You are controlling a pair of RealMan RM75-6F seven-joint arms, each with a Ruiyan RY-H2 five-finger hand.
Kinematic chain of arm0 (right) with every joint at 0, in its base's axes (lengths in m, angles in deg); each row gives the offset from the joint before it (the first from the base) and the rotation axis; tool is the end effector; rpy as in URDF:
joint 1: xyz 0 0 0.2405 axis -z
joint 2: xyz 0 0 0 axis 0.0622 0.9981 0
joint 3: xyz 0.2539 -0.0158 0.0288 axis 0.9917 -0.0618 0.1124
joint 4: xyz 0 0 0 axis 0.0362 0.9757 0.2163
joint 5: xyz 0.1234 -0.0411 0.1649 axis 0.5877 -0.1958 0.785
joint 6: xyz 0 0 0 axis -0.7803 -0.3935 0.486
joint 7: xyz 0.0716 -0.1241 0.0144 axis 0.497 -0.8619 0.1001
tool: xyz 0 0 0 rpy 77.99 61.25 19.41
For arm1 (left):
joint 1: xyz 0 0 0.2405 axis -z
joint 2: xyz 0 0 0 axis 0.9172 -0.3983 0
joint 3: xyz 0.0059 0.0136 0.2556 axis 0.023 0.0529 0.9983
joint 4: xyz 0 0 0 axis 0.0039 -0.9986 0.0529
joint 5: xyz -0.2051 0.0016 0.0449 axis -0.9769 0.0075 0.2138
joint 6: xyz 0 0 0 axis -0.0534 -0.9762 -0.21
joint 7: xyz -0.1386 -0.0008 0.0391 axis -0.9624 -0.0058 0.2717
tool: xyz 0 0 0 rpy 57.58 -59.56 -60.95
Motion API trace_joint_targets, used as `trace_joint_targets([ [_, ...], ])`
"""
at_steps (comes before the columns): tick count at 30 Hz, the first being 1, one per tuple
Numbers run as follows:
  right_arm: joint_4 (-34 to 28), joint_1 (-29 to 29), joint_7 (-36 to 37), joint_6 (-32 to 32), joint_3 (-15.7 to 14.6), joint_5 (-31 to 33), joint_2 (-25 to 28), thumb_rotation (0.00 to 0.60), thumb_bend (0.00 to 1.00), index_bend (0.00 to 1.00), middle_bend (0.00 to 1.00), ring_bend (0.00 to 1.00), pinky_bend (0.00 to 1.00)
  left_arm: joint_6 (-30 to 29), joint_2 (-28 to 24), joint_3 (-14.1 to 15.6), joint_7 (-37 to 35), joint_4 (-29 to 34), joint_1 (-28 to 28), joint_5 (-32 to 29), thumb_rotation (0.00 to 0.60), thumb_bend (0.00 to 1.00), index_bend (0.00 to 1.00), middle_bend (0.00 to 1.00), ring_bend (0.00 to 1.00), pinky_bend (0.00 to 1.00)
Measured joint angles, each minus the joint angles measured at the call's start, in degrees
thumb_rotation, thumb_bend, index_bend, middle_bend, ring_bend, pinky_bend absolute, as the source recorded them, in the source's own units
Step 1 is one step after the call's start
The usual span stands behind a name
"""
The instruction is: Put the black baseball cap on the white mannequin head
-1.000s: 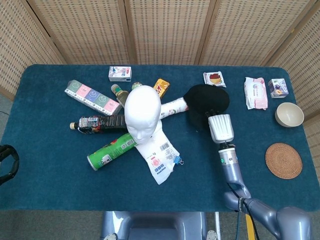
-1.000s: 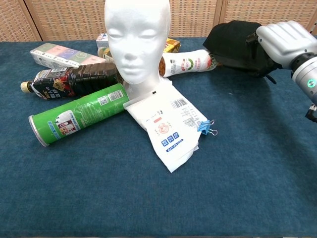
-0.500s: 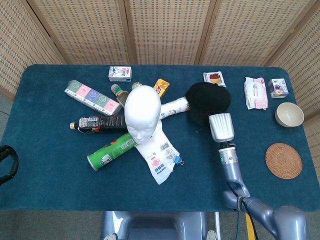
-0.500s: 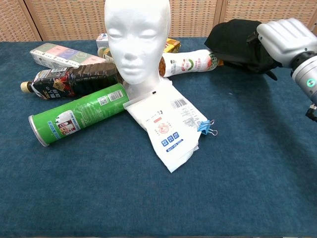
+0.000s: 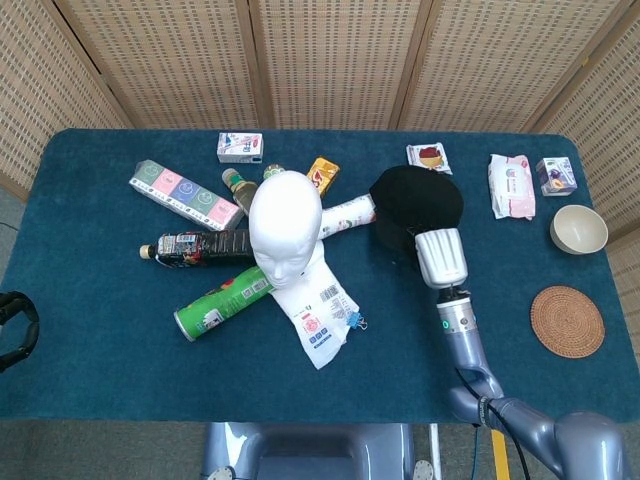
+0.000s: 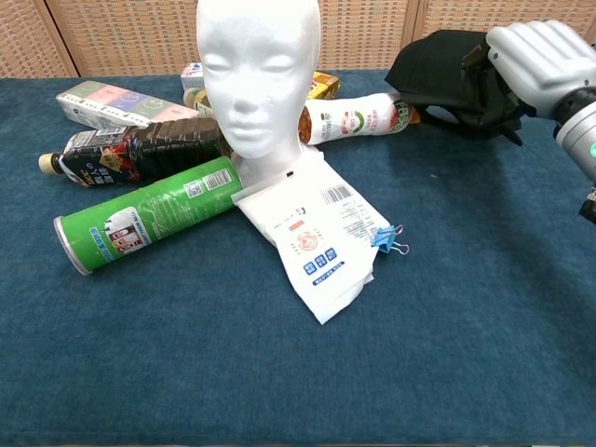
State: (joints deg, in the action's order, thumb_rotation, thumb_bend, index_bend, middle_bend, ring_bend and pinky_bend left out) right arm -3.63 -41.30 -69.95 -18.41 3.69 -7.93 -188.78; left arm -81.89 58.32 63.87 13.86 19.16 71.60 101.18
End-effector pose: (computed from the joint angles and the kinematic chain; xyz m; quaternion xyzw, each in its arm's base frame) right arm -0.1913 -0.3765 0.0031 0.6298 -0.2247 0.4608 0.5836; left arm -0.3011 0.1799 0.1998 -0.6044 -0.3687 -0.3734 0.5994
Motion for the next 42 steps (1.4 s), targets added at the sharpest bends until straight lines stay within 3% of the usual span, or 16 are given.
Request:
trace_joint_targets([
  [23,-3.91,0.02,5.71,-13.26,1.35,-6.02,3.73,0.6,0.37,0.69,0.69,0.77,0.85,0.54,0.37,-0.08,2.05,1.33,0.59,0.53,0.6,0.31,0.58,0.42,0.35,0.36],
  [42,-16.75,-2.57,2.77,-18.79,4.43,-10.79,10.59,0.6,0.37,0.69,0.69,0.77,0.85,1.61,1.25,0.13,4.37,2.28,1.35,0.78,0.6,0.31,0.58,0.42,0.35,0.36],
])
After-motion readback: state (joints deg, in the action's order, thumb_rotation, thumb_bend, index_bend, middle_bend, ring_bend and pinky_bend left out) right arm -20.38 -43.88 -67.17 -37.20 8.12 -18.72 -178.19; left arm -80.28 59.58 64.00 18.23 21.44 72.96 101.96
